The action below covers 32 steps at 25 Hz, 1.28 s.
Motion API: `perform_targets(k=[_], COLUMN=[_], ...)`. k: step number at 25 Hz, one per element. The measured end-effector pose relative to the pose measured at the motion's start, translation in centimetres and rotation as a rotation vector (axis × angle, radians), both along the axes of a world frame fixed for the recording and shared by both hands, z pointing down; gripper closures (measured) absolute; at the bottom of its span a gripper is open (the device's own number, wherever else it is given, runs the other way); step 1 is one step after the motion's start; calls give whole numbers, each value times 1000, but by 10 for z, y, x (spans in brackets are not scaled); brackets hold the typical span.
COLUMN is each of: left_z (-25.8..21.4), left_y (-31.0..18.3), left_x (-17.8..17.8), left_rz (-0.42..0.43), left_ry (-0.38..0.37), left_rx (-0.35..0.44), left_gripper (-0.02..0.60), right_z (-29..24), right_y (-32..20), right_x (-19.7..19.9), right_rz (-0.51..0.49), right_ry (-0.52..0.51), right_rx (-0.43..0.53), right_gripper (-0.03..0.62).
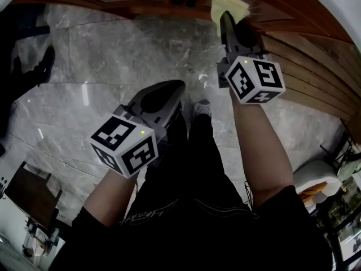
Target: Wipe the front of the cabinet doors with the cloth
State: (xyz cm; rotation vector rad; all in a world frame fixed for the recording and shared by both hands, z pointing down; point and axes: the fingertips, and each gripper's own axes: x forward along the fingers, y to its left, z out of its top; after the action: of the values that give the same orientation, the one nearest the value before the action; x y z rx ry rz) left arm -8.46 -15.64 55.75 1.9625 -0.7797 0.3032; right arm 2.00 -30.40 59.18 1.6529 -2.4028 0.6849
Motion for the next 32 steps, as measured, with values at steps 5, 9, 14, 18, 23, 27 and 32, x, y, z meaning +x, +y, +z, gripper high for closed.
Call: perform_targets(k=[5, 9, 14, 18, 23, 27, 32], left_z=[6, 3, 1, 2, 1, 0, -1], left_y=[3, 4, 2, 6, 13, 17, 23], left_x=[19, 38, 57, 71, 87, 99, 113], left_rz=[49, 85, 122, 148, 180, 200, 221], left_ry=[-7, -8, -4, -5, -8, -8, -8], left_rx=[-17, -12, -5, -5, -2, -3, 0], left_gripper=[575, 575, 575, 575, 575, 575, 575], right_z=[0, -3, -4, -3, -2, 0, -1], right_y=[1, 4, 8, 14, 24, 29, 36], right_x=[24, 45, 72, 91, 119, 140, 166], right_rz=[59, 89, 133, 158, 204, 236, 273], right_ry=[-19, -18, -16, -11, -8, -2, 6], right_rx=[-2, 4, 4, 2, 2, -2, 0], right_gripper=[553, 553, 553, 553, 553, 553, 553])
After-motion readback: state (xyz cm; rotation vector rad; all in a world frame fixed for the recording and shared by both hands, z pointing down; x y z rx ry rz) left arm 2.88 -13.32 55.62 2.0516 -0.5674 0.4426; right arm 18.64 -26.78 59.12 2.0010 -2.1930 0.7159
